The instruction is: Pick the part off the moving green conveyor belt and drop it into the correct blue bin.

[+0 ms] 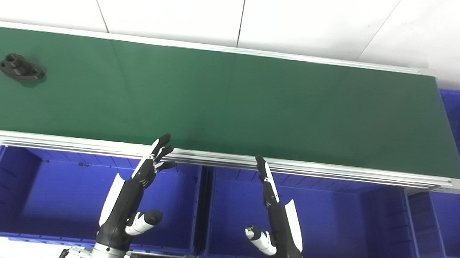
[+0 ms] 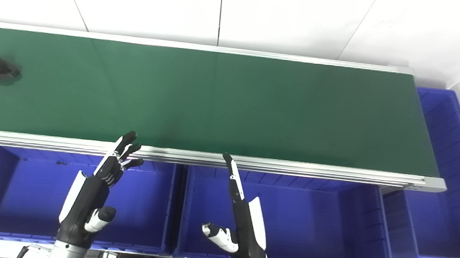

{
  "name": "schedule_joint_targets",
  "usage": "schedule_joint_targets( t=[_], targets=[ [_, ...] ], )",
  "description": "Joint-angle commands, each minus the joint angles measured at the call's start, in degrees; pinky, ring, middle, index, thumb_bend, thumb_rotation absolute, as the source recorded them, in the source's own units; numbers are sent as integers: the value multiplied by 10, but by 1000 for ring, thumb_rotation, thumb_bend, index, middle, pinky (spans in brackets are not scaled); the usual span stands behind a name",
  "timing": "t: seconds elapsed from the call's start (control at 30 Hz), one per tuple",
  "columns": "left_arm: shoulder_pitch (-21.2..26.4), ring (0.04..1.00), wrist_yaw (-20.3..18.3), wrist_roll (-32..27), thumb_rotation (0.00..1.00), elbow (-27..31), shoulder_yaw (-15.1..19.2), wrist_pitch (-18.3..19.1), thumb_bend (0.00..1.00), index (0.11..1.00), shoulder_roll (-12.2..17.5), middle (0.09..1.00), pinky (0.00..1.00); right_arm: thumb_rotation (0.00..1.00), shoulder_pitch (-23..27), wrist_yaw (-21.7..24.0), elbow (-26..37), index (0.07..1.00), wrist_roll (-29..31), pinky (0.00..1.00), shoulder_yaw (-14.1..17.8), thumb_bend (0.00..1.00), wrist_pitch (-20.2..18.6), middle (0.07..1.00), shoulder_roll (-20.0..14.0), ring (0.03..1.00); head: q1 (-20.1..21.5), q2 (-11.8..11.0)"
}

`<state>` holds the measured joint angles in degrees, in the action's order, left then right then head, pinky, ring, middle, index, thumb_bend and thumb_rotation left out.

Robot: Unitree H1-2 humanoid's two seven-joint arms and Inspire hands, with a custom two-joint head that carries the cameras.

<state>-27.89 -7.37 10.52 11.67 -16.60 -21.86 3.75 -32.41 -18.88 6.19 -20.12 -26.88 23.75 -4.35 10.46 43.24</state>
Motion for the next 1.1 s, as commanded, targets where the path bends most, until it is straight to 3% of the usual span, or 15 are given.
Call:
schedule_joint_targets(
  t=[0.0,0.57,1.07],
  targets=[
    [-3,917,8,1,965,14,-1,-19,1000,956,-2,968,794,1000,-1,5,18,1000,8,993,-2,965,32,1000,2,1000,0,0],
    [-6,920,4,0,972,3,-5,-14,1000,964,-6,969,793,1000,4,33,4,1000,58,985,3,969,30,997,8,986,-5,-2],
    [-6,920,7,7,981,7,-15,-12,1000,955,-9,970,786,1000,-2,55,6,1000,57,996,17,971,31,1000,11,995,-17,5]
  ],
)
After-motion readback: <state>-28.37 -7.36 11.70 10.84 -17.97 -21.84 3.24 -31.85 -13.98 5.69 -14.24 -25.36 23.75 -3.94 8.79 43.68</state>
